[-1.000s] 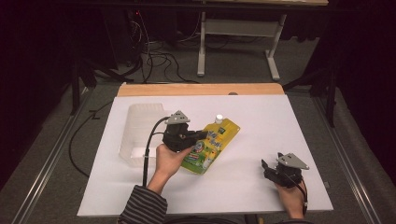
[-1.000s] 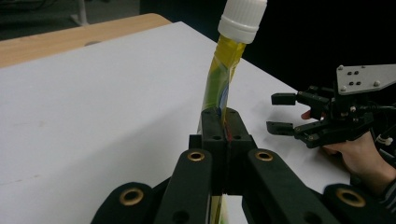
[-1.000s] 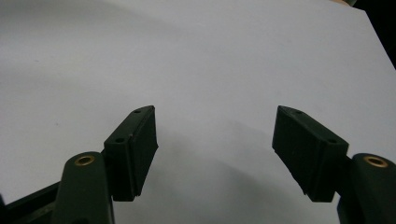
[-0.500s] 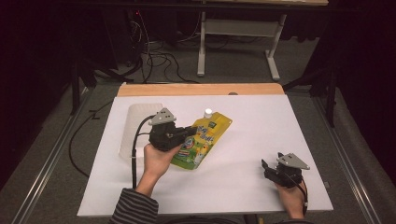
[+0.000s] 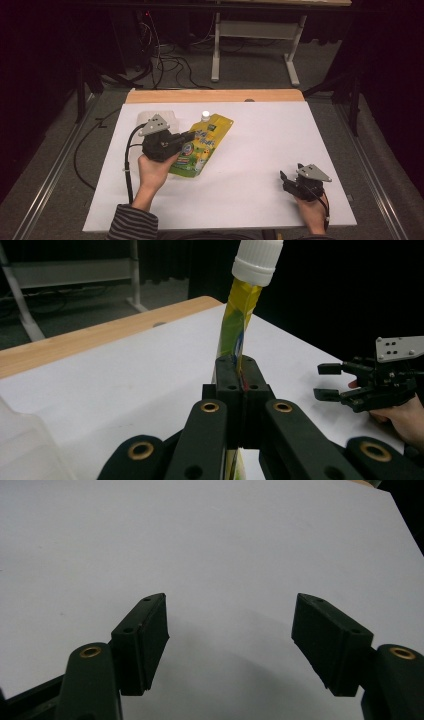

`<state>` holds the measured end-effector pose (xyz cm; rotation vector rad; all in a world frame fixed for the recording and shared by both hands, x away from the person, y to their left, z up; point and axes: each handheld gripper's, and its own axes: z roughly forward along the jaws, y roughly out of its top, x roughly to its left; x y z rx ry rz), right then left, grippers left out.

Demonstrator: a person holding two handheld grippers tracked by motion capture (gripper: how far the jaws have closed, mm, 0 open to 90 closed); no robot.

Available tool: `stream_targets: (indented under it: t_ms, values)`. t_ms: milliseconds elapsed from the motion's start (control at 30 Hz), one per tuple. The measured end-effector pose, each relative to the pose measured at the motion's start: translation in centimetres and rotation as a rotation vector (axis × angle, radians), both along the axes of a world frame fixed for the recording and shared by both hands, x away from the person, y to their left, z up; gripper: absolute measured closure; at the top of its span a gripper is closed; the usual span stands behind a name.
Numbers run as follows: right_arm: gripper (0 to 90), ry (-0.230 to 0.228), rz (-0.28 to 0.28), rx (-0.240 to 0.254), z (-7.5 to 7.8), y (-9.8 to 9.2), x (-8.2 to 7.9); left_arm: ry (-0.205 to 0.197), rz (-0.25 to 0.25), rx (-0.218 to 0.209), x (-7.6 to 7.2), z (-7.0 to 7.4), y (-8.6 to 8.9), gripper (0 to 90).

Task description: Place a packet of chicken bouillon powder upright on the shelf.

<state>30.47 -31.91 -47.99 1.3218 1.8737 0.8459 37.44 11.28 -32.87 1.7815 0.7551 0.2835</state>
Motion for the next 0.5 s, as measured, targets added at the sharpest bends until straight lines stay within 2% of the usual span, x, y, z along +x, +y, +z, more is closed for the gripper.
stream_targets:
  t_ms: [200,400,500]
  values:
    - [31.3,0.0,0.002,-0.004,0.0,0.0,0.0,-0.011,0.038,-0.017,-0.1,0.4,1.7,90.0]
    - [31.4,0.001,0.0,-0.005,0.0,0.0,0.0,-0.024,0.078,-0.016,-0.3,0.6,3.1,90.0]
    - [31.4,0.001,0.0,-0.007,0.0,0.1,0.0,-0.041,0.097,-0.036,-0.3,0.8,4.0,90.0]
